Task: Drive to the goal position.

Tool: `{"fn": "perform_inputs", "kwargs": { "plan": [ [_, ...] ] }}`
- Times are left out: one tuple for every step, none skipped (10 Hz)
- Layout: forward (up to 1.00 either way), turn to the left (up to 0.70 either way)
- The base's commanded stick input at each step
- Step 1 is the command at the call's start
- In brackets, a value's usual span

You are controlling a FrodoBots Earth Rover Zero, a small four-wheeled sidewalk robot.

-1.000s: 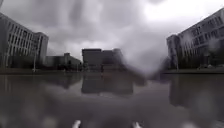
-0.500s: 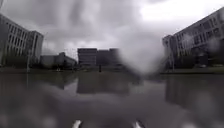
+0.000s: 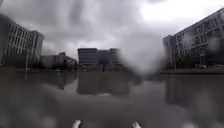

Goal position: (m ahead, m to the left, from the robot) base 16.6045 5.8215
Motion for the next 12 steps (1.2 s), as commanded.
{"fn": "perform_inputs", "kwargs": {
  "plan": [
    [0.70,0.00],
    [0.70,0.00],
    [0.70,0.00],
    [0.70,0.00],
    [0.70,0.00],
    [0.70,0.00],
    [0.70,0.00],
    [0.70,0.00],
    [0.70,0.00],
    [0.70,0.00],
    [0.70,0.00],
    [0.70,0.00]
  ]
}}
